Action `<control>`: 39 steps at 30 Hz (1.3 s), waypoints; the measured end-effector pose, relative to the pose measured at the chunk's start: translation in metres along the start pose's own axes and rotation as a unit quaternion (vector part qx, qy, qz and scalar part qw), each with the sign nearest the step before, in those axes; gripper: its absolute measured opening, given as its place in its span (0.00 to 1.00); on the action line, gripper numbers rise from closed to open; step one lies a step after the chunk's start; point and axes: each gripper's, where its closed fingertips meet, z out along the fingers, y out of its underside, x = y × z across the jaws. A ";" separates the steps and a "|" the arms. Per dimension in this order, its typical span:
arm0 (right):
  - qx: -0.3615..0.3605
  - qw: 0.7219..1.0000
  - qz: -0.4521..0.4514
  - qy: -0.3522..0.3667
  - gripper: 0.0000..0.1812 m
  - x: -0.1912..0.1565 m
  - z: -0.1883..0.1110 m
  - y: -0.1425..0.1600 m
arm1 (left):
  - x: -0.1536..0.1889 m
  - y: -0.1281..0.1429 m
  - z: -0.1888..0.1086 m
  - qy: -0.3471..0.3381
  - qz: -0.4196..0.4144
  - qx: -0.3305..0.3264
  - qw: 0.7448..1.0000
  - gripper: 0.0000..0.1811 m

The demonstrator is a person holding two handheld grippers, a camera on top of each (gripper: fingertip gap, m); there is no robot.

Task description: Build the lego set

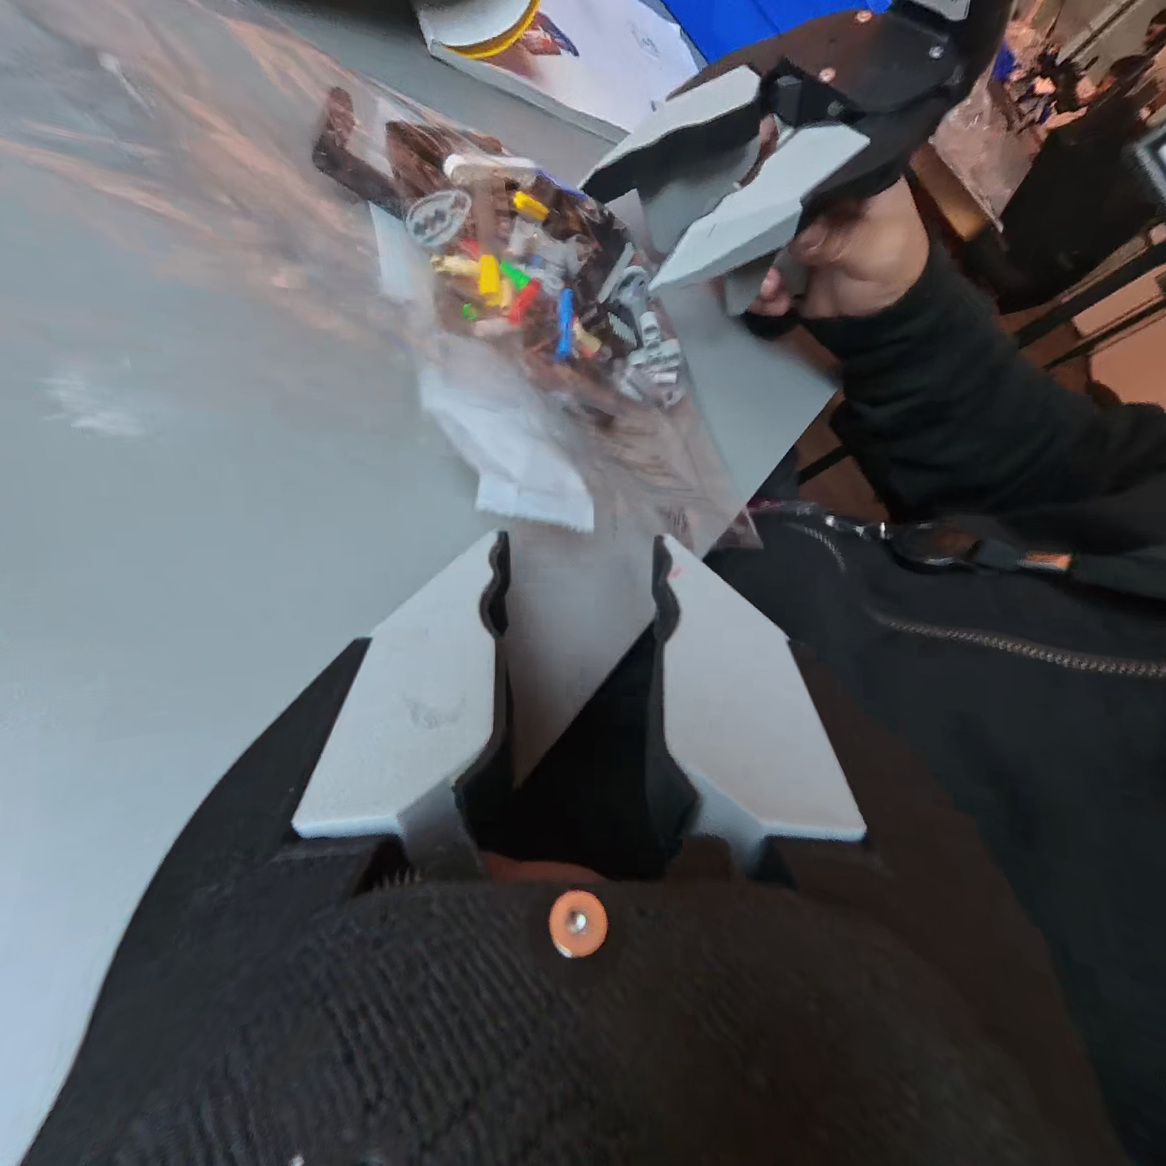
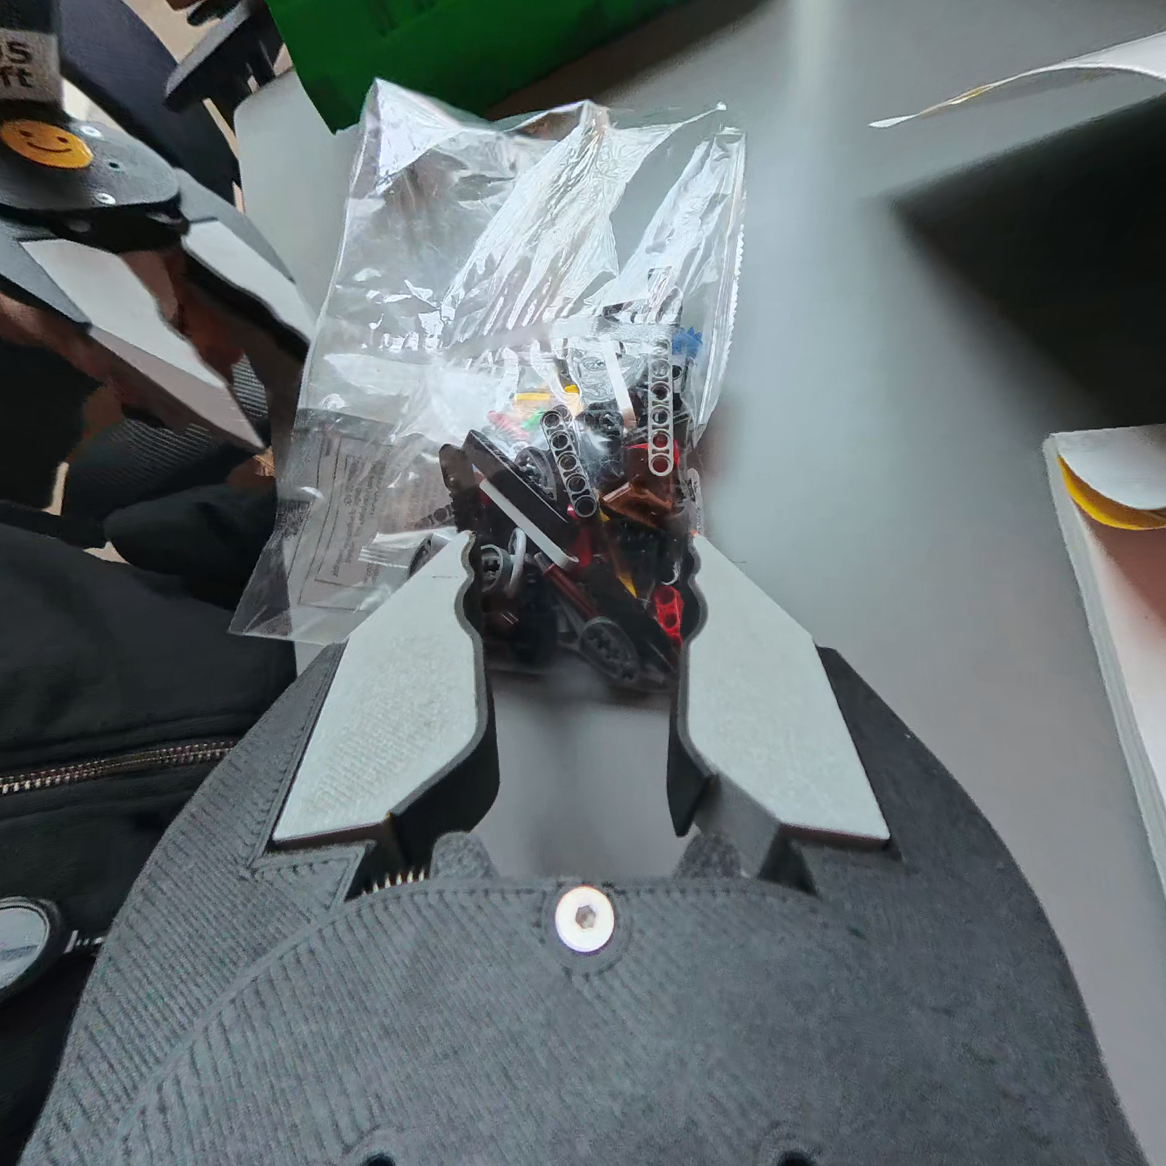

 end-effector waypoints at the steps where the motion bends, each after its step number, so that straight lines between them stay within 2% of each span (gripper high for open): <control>1: -0.004 1.000 0.001 -0.003 0.32 -0.003 0.001 0.001 | 0.001 -0.004 0.006 0.007 -0.006 0.006 1.000 0.21; 3: -0.018 1.000 0.000 -0.018 0.31 -0.012 0.002 0.005 | -0.004 -0.013 0.014 -0.003 -0.005 0.020 1.000 0.14; 4: -0.024 0.999 -0.001 -0.024 0.30 -0.017 0.003 0.008 | -0.006 -0.018 0.015 -0.007 0.007 0.029 1.000 0.07; 7: -0.030 0.999 -0.006 -0.037 0.31 -0.029 0.005 0.013 | -0.013 -0.038 0.008 -0.017 0.023 0.060 0.998 0.00; 10: -0.038 0.997 -0.017 -0.070 0.31 -0.040 0.001 0.015 | -0.017 -0.060 -0.009 -0.023 0.048 0.076 0.996 0.00; 12: -0.029 0.996 -0.037 -0.073 0.32 -0.040 -0.005 0.007 | -0.009 -0.072 -0.018 -0.006 0.096 0.069 0.993 0.00; 17: 0.044 0.986 -0.152 -0.061 0.33 -0.053 -0.018 -0.052 | 0.006 -0.090 -0.022 0.022 0.223 0.028 0.974 0.00; 23: 0.043 0.959 -0.276 -0.054 0.34 -0.066 0.005 -0.093 | 0.030 -0.118 -0.018 0.097 0.280 0.034 0.955 0.00; 27: 0.073 0.961 -0.247 -0.099 0.36 -0.075 0.005 -0.111 | 0.039 -0.132 -0.020 0.127 0.289 0.046 0.948 0.00; 30: 0.088 0.966 -0.218 -0.111 0.39 -0.073 0.009 -0.113 | 0.044 -0.133 -0.014 0.149 0.284 0.041 0.946 0.00; 31: 0.096 0.967 -0.209 -0.112 0.37 -0.073 0.010 -0.113 | 0.045 -0.133 -0.011 0.153 0.282 0.038 0.946 0.00; 33: 0.117 0.966 -0.201 -0.114 0.24 -0.073 0.007 -0.115 | 0.043 -0.134 -0.005 0.155 0.275 0.035 0.948 0.00; 35: 0.125 0.965 -0.200 -0.118 0.18 -0.073 0.006 -0.113 | 0.043 -0.135 -0.002 0.163 0.260 0.032 0.951 0.00; 37: 0.117 0.967 -0.195 -0.114 0.08 -0.069 0.008 -0.109 | 0.038 -0.135 0.003 0.144 0.253 0.025 0.956 0.00; 39: 0.108 0.970 -0.183 -0.114 0.05 -0.065 0.010 -0.105 | 0.033 -0.134 0.007 0.123 0.251 0.015 0.960 0.00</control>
